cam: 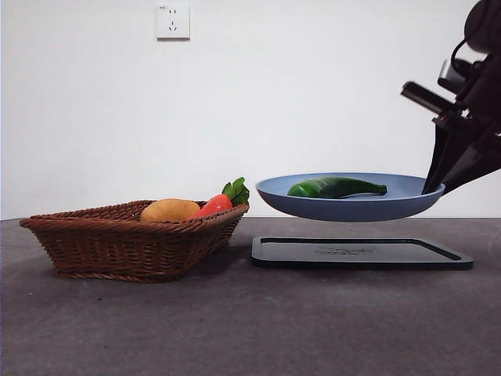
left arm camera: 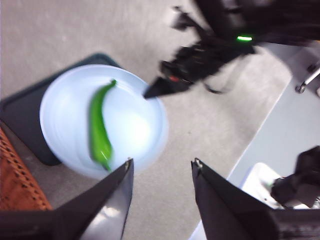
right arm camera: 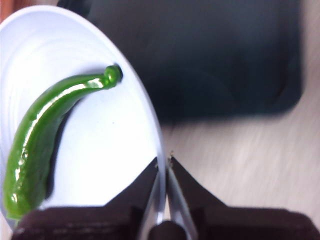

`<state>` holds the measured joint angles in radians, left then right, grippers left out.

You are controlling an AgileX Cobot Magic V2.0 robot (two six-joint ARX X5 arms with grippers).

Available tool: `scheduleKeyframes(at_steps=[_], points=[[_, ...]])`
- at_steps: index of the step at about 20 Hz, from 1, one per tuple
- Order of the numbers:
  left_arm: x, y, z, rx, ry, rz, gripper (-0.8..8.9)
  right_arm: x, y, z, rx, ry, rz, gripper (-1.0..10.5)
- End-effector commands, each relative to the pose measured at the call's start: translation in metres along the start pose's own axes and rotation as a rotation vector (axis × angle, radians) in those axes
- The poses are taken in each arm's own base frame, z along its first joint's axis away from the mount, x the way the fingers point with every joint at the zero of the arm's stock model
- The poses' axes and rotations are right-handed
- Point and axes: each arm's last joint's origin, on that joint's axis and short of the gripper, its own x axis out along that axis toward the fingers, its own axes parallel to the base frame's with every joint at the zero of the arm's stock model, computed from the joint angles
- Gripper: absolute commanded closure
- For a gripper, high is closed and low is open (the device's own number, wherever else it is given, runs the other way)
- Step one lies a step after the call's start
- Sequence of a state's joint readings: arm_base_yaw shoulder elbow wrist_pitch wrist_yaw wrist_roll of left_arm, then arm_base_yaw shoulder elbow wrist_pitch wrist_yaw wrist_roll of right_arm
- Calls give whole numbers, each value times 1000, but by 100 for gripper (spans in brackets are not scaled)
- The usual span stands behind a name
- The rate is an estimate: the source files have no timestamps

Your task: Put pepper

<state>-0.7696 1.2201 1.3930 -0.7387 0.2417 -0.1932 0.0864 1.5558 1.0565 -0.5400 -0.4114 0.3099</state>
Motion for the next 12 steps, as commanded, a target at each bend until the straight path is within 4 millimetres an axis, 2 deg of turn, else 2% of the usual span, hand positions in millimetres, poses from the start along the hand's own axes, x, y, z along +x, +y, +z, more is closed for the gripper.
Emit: scheduleKeyframes(at_steps=[1, 4, 6, 12], points=[[-15, -6, 3, 26, -30, -8, 604, 12, -5, 25, 22, -18, -1, 941], [-30, -9, 1, 32, -53, -11, 604, 31, -16, 51, 48, -15, -15, 941], [-34, -10, 0, 32, -57, -12, 604, 45, -24, 63, 61, -13, -22, 941], [-35, -10, -1, 30, -50, -10, 604, 73, -41, 69, 84, 13, -36, 941]])
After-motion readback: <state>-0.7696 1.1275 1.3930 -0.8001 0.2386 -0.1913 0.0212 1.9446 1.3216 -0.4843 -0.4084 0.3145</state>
